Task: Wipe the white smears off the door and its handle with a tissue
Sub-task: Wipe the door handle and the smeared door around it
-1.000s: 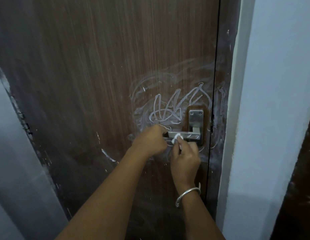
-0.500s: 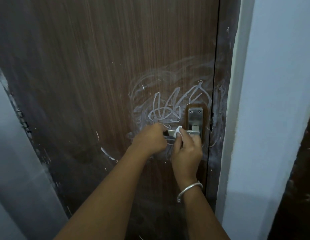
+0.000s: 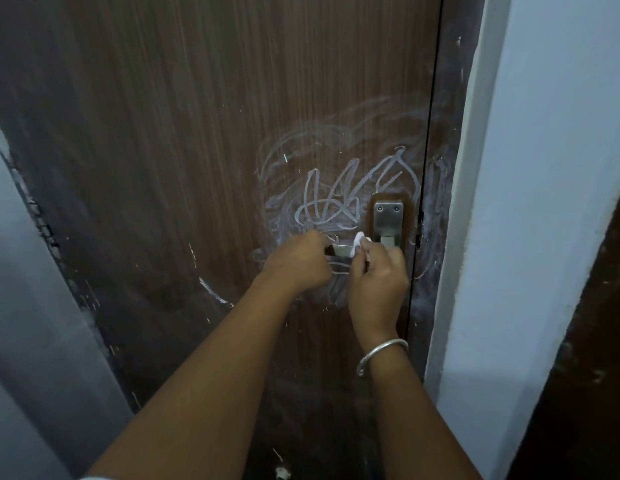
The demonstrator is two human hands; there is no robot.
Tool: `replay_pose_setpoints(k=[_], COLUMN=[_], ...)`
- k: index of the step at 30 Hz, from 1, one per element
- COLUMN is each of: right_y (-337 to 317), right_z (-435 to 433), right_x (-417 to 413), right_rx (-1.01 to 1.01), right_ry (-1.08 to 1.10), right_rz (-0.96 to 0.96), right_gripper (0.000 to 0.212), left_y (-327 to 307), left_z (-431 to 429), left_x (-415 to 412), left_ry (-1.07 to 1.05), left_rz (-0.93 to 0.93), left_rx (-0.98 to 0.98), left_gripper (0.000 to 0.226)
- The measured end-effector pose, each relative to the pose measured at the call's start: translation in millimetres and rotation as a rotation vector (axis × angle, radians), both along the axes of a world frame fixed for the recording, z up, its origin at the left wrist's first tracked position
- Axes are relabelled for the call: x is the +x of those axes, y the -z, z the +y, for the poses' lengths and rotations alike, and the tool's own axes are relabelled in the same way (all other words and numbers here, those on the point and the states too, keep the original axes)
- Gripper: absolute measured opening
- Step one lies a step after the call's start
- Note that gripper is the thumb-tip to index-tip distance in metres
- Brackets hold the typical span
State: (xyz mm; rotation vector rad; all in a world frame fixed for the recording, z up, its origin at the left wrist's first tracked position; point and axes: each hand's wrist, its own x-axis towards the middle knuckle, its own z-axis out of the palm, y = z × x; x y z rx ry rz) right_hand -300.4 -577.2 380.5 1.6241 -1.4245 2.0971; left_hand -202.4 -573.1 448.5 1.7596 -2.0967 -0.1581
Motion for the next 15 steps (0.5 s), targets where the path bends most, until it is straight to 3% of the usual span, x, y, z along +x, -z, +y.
replay_pose_setpoints(k=[5,9,15], right_y=[20,12,11], right_z=[7,4,-1], right_x=[2,0,-2], right_rx=[0.071,-0.014,-0.003], right_ry=[-0.013,-0.033,0.002], right_rz=[0.028,-0.010,0.090], right_gripper=[0.013,0.019,0.018], left_y=[0,1,1], left_z=[2,1,0], left_x=[0,-1,0], left_ry=[-0.001,0.006,0.010], left_rz=[0.012,-0.003,0.006], left_rx=[0.006,0.007,0.004], left_gripper=[0.034,0.033,0.033])
